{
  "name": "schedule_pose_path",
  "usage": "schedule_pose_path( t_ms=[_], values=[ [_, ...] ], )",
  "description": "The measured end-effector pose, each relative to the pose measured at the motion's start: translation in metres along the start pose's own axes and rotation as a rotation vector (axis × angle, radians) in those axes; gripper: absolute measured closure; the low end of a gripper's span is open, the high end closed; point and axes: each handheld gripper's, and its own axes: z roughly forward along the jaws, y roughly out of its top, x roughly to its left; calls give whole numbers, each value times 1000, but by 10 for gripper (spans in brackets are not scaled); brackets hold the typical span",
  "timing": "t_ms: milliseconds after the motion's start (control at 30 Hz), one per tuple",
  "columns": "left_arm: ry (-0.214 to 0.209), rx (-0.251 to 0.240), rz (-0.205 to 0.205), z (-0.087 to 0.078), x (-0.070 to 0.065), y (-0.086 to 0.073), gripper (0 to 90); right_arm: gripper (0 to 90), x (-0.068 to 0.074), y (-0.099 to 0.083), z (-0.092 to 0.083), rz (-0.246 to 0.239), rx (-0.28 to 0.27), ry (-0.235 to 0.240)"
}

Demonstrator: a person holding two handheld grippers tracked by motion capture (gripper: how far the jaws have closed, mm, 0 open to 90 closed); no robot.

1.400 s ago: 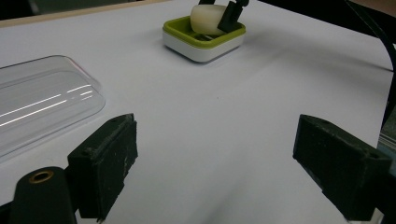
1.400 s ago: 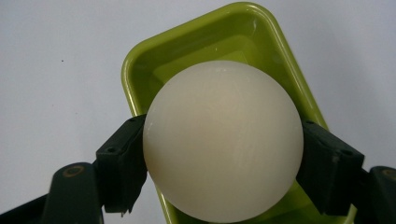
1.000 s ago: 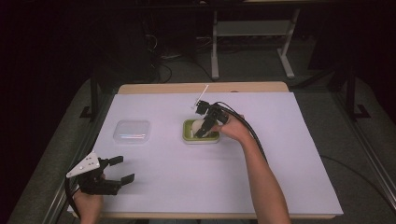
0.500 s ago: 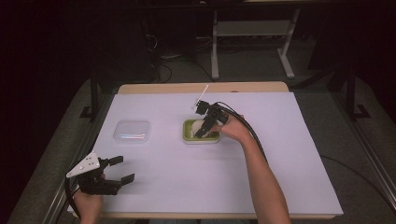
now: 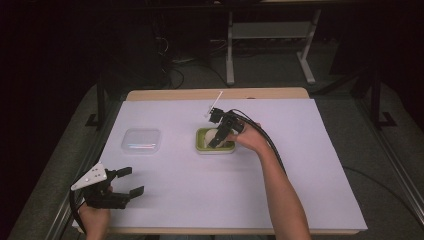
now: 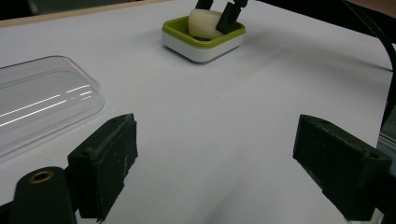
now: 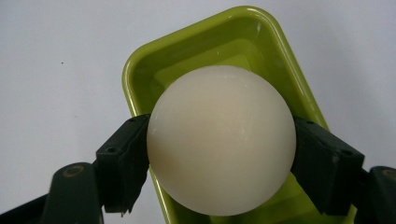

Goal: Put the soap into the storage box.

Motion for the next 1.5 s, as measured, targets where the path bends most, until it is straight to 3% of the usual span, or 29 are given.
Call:
schedule_pose_path(
  t_ms=[167, 233, 267, 300, 600, 900, 1233, 1500],
  values=[
    [0, 1, 1, 0, 0, 0, 131, 248, 0, 0, -1, -3, -6, -16],
    [-1, 2, 3, 0, 0, 0, 131, 272, 0, 0, -3, -2, -26, -11],
    [0, 2, 5, 0, 0, 0, 131, 316, 1, 1, -11, -7, -73, -11],
    [-1, 2, 2, 1, 0, 0, 131, 314, 2, 2, -14, -17, -79, -17],
    [-1, 2, 5, 1, 0, 0, 131, 283, 3, -3, -21, 0, -67, -13],
    [-5, 6, 7, 3, -2, 1, 131, 273, 3, -21, -33, 16, -92, -8],
    [-7, 11, 12, 3, -3, 1, 131, 263, 8, -38, -40, 28, -91, -5],
    [-5, 9, 9, 3, -3, 1, 131, 270, 19, -54, -44, 24, -119, -4]
  ],
)
